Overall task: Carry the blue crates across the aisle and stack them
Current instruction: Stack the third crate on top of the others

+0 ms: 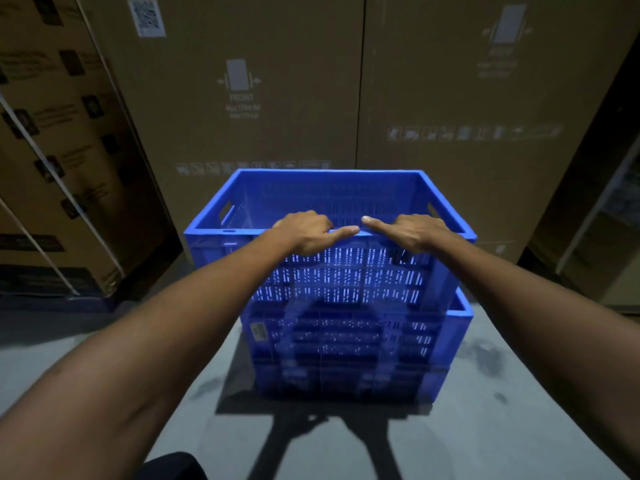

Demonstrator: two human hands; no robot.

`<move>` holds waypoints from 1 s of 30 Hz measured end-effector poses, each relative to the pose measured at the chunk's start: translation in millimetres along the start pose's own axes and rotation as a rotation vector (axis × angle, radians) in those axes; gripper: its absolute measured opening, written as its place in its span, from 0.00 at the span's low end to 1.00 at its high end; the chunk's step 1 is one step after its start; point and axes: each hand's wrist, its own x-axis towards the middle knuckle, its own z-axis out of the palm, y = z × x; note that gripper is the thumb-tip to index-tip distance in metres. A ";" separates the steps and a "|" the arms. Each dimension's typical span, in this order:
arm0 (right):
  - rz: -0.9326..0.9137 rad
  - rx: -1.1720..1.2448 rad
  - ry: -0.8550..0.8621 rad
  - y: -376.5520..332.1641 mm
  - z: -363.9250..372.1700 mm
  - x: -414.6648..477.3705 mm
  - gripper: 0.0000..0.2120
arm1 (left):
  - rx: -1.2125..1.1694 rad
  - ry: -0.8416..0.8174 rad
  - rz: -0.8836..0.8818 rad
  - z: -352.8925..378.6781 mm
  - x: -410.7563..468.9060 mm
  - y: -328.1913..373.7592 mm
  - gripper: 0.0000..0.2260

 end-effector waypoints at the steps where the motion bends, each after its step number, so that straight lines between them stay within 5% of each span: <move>1: 0.005 -0.001 0.000 6.7 -0.4 -0.5 0.56 | 0.005 0.003 -0.001 0.2 2.3 6.4 0.44; 11: -0.019 0.015 0.041 44.5 -2.4 -0.2 0.45 | 0.023 0.006 -0.004 1.0 19.9 43.1 0.39; 18: -0.046 0.002 0.072 47.5 0.0 3.1 0.47 | 0.066 0.037 -0.027 1.2 17.6 44.0 0.40; 22: -0.042 -0.059 0.267 47.5 11.6 3.1 0.46 | 0.076 0.115 -0.036 4.1 14.5 44.6 0.40; 30: 0.007 -0.059 0.358 41.8 18.9 9.0 0.26 | -0.048 0.315 -0.117 5.6 12.7 50.7 0.29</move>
